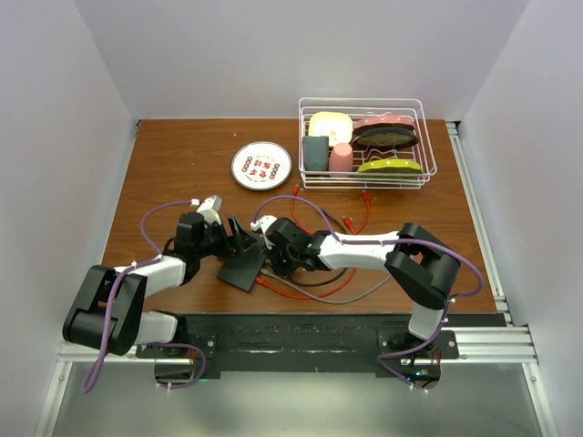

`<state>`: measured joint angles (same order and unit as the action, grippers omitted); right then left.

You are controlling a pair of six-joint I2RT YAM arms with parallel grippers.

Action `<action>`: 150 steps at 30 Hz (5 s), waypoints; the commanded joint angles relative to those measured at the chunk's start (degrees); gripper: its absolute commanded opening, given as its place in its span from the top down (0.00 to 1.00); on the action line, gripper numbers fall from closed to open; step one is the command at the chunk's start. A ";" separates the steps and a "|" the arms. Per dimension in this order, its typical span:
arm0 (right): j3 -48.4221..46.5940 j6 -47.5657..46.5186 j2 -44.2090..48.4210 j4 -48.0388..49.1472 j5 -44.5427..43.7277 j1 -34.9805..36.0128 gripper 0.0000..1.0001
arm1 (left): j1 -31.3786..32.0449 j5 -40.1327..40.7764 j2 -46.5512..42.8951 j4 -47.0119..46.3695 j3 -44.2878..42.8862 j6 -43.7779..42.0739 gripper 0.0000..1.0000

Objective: Insert the plug into the switch port

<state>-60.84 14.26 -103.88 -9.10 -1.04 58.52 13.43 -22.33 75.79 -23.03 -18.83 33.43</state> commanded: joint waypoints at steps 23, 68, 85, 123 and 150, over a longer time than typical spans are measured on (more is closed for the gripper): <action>-1.66 -0.82 4.82 -2.15 -6.08 -0.07 1.00 | 0.46 -2.37 -2.14 3.34 0.90 0.67 0.21; 4.85 -2.92 3.33 6.47 0.33 0.10 1.00 | 0.37 -1.40 0.59 3.16 0.64 0.58 0.30; 2.83 -5.99 2.27 6.73 0.86 0.45 1.00 | 0.37 -2.72 1.12 3.86 -0.51 -1.00 0.26; -8.77 -6.18 -3.96 0.49 -0.99 0.89 1.00 | 0.46 -4.30 1.82 2.46 -0.95 -3.02 0.24; -5.79 -3.28 -0.10 -3.56 -4.94 0.28 1.00 | 0.46 -0.96 -3.10 2.20 1.43 -0.91 0.15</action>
<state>-67.72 9.85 -107.24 -16.64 -3.77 59.31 13.17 -21.63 74.11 -20.97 -18.57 30.87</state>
